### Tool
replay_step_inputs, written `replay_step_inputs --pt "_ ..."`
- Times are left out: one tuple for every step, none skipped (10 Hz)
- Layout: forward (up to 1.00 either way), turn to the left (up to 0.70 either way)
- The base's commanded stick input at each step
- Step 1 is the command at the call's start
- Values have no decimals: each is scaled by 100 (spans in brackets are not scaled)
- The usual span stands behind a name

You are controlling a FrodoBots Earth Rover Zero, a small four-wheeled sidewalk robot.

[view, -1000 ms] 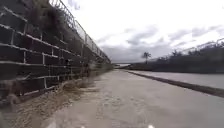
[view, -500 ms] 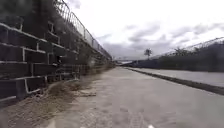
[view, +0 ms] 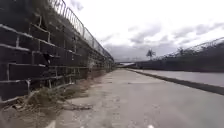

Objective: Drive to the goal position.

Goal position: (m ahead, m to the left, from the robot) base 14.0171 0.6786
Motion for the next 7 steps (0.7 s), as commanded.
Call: replay_step_inputs --pt "100 0" --pt "100 -5" --pt "100 -16" --pt "100 -27" --pt "100 0" --pt "100 0" --pt "100 0"
